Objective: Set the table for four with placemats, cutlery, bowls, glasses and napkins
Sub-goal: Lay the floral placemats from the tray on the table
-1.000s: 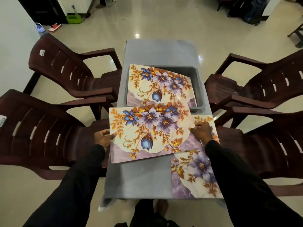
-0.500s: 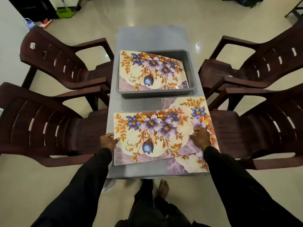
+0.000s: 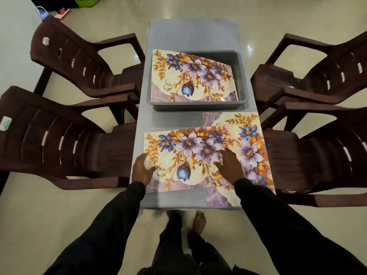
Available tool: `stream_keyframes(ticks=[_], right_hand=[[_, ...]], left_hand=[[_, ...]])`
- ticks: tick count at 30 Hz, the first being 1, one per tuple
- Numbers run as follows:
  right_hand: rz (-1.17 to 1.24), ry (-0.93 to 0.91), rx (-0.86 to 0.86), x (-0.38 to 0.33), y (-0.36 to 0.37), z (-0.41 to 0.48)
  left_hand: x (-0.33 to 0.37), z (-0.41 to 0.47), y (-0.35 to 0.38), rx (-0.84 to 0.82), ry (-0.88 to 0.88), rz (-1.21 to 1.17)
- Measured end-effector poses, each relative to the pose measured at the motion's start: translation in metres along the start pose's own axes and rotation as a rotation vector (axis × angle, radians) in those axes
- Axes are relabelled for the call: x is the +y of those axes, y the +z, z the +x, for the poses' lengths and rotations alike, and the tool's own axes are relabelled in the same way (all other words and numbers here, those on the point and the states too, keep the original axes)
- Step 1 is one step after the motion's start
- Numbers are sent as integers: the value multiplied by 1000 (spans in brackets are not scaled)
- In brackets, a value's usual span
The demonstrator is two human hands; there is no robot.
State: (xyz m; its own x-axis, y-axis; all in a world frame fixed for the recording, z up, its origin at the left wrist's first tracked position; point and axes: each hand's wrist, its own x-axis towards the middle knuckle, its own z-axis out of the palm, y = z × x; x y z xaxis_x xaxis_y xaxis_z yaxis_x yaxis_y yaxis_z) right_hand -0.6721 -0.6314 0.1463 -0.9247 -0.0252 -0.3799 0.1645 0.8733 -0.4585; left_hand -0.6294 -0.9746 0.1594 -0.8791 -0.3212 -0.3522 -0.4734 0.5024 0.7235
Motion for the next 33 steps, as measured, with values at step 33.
stream_keyframes(ticks=[33], right_hand=[[-291,-399,-114,-119,101,7]], left_hand=[[-69,16,-6,-412,516,752]])
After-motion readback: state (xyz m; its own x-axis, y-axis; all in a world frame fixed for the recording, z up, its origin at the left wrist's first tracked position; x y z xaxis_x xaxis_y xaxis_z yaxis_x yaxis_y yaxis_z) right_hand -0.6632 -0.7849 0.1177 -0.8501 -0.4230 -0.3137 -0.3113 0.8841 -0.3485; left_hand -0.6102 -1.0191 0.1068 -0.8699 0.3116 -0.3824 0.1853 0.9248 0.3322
